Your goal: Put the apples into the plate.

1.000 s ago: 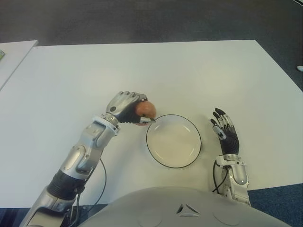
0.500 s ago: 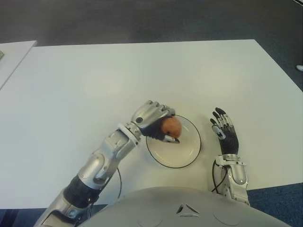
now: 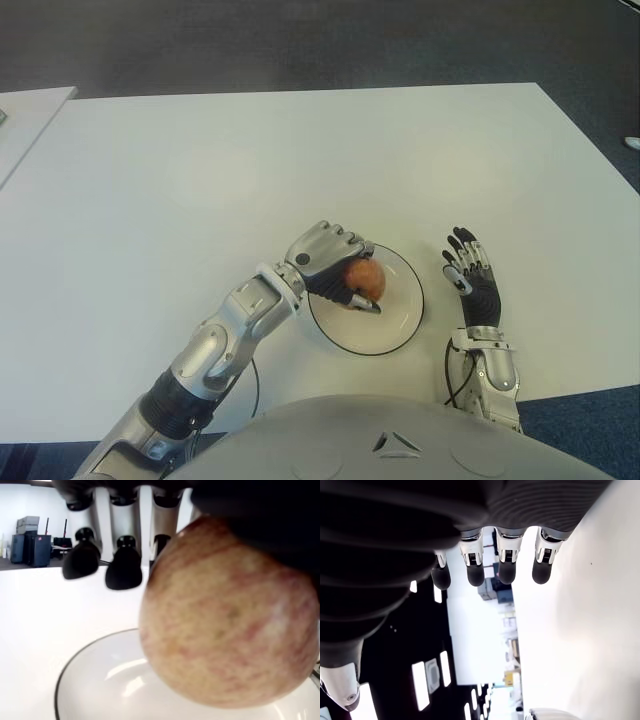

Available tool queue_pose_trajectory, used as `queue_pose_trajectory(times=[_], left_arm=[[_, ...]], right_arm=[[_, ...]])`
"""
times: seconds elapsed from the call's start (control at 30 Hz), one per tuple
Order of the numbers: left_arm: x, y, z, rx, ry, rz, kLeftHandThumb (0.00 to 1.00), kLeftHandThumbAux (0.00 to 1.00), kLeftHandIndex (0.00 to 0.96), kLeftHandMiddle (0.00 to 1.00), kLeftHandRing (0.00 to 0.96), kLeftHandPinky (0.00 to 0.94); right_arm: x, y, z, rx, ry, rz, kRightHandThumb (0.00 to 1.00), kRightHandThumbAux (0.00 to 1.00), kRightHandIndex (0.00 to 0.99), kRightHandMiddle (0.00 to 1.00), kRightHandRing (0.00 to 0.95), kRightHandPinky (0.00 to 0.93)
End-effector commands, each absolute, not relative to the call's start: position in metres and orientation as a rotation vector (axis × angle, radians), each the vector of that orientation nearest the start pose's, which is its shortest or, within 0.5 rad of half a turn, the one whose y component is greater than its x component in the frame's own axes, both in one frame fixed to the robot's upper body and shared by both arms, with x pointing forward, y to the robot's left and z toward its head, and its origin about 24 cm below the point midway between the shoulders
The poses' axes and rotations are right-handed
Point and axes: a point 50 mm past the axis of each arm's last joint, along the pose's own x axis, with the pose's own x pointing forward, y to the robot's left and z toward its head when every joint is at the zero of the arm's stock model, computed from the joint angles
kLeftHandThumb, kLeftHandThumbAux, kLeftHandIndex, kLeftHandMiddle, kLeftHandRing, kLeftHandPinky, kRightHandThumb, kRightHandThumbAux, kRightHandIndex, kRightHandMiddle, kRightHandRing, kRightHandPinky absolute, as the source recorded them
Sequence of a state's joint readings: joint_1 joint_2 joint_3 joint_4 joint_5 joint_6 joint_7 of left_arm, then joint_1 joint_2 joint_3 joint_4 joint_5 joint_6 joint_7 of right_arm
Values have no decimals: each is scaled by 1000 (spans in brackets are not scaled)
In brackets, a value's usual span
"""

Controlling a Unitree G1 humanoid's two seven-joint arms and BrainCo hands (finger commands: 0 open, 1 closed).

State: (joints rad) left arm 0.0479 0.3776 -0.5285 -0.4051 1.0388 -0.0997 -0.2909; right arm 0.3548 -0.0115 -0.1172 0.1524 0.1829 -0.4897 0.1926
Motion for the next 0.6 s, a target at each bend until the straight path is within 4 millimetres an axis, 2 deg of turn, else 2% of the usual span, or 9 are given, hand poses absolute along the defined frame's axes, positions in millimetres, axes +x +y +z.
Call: queue_pose_trajectory(times=[0.03,0.6], left_arm=[[192,68,68,1321,-438,-701,846,669,401,521,797,791],[200,73,54,1301,-365,-699,842,668,404,525,789,791]], right_arm=[[141,-189,-38,123,119,-118,261,571,110,93,41,61],[140,-188,-37,132,117,-117,247,561,118,105,44,59]])
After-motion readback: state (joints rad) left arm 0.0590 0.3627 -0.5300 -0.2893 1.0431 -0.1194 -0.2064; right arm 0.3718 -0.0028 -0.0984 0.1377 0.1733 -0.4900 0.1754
